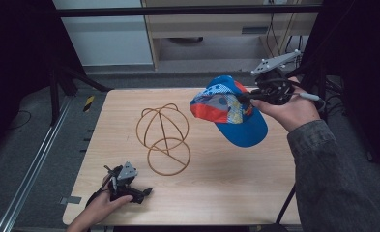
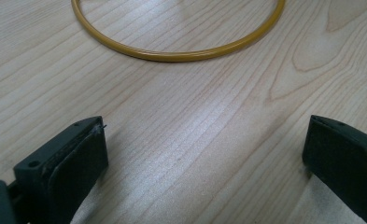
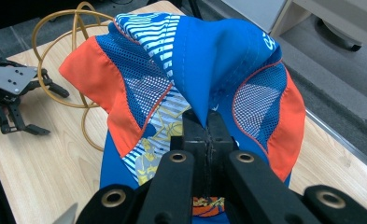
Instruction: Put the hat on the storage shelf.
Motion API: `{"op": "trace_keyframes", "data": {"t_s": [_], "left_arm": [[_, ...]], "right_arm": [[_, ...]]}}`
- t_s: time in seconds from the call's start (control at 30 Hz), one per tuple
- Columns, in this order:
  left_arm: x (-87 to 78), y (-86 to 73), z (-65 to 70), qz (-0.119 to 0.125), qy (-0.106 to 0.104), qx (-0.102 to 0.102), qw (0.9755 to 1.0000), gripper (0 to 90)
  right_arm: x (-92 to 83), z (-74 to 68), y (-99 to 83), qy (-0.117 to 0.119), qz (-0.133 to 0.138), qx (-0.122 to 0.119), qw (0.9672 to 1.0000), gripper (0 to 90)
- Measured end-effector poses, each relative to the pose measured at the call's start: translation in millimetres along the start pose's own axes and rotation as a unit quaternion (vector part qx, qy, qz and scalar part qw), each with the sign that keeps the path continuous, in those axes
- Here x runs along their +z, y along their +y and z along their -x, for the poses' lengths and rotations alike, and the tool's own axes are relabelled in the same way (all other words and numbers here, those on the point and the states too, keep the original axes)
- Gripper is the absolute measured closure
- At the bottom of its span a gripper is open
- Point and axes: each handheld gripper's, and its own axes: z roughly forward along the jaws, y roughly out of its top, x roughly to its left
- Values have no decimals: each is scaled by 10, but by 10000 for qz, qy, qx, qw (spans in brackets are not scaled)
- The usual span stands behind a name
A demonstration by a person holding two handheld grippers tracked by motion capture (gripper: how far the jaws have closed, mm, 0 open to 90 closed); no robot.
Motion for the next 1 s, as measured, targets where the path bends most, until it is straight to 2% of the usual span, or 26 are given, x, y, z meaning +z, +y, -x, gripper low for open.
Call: {"op": "trace_keyframes", "data": {"t_s": [0.13, 0.63, 1.0], "left_arm": [[0, 0, 0, 0, -1, -1, 10000, 0], [0, 0, 0, -1, -3, 1, 10000, 0], [0, 0, 1, -1, 4, 3, 10000, 0]], "right_arm": [[5, -14, 57, 8, 73, 19, 10000, 900], [94, -222, 376, 203, 378, -195, 9989, 900], [257, -416, 730, 358, 513, -401, 9972, 900]]}}
